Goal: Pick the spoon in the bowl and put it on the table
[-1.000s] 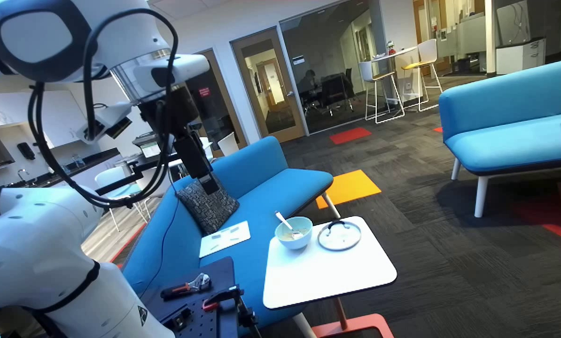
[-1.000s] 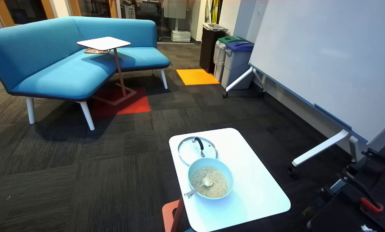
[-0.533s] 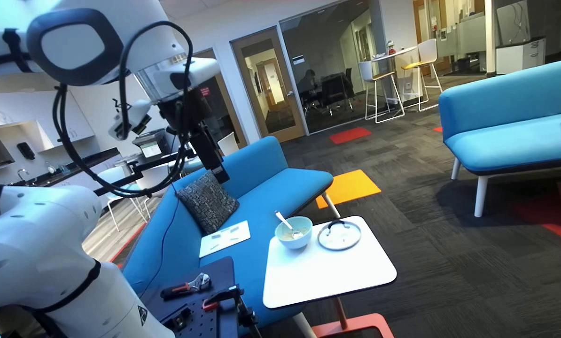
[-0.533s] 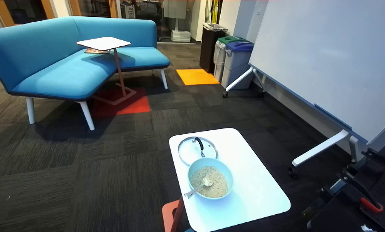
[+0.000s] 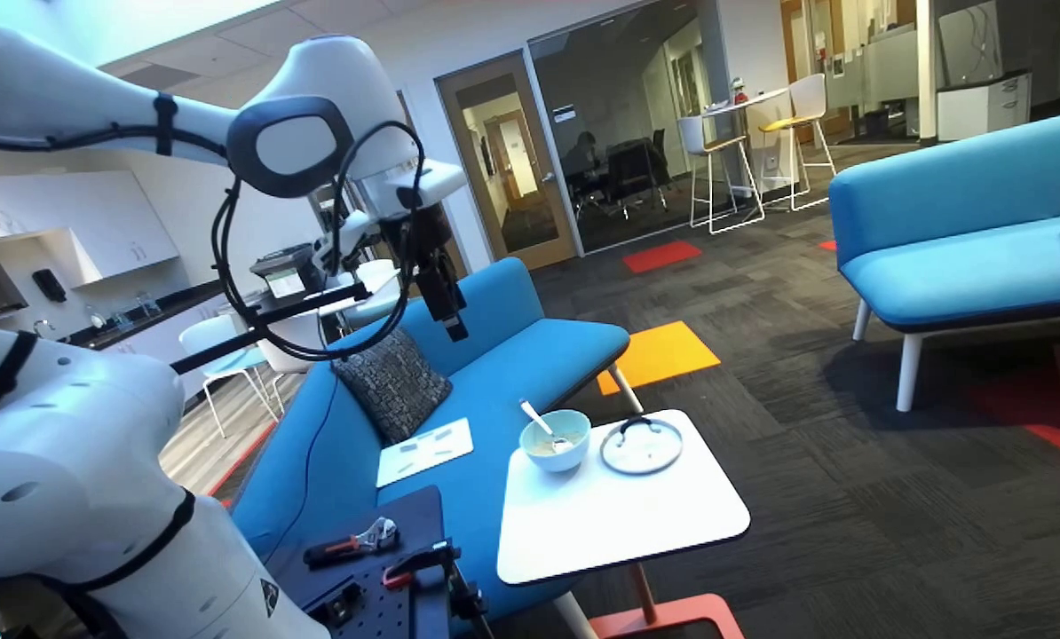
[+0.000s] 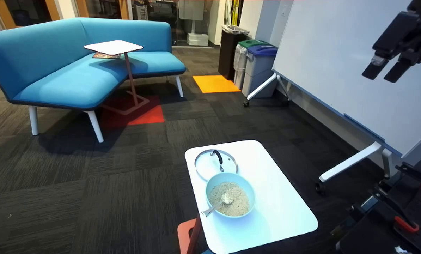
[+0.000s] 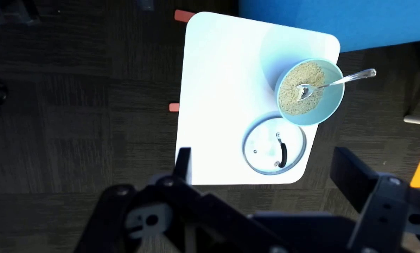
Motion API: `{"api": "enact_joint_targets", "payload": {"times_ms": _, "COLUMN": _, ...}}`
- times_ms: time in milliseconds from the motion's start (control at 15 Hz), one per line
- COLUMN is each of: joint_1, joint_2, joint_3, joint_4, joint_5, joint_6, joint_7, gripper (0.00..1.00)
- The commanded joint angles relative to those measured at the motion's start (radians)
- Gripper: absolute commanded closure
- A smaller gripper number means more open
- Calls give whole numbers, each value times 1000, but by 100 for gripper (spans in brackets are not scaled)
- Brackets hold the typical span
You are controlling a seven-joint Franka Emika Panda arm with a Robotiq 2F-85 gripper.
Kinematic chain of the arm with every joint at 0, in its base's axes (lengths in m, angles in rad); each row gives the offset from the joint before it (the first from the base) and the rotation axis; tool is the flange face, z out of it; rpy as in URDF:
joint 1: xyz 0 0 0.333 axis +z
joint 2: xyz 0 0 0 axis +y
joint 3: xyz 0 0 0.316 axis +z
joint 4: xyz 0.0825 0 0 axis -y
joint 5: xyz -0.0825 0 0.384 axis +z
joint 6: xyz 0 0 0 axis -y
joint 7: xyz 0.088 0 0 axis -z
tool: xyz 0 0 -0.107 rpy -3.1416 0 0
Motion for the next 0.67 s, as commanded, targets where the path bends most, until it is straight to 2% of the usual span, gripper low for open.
{"api": "enact_joint_targets", "payload": {"times_ms": 0, "joint_1": 12, "joint_2": 188, "joint_3": 50, "joint_4": 108, "joint_5": 23, "joint_6": 37, "joint_7": 133, "gripper": 0}}
{"api": "enact_joint_targets", "payload": {"times_ms": 67, "joint_1": 14, "joint_2": 206, "joint_3": 52, "joint_4": 123, "joint_5": 1, "joint_6": 21, "joint_7": 136, "gripper": 0}}
{"api": "enact_joint_targets", "payload": {"times_ms": 133, "joint_1": 25, "joint_2": 128, "joint_3": 33, "joint_4": 64, "joint_5": -4, "joint_6": 24, "joint_7": 107, "gripper": 0}}
{"api": "enact_joint_targets", "payload": {"times_ms": 400, "joint_1": 27, "joint_2": 204, "joint_3": 38, "joint_4": 108, "joint_5": -4, "joint_6": 24, "joint_7": 116, "gripper": 0}}
{"api": "enact_joint_targets", "payload": {"times_ms": 600, "joint_1": -22, "joint_2": 247, "joint_3": 35, "joint_4": 113, "joint_5": 16, "joint_6": 56, "joint_7": 271, "gripper": 0}}
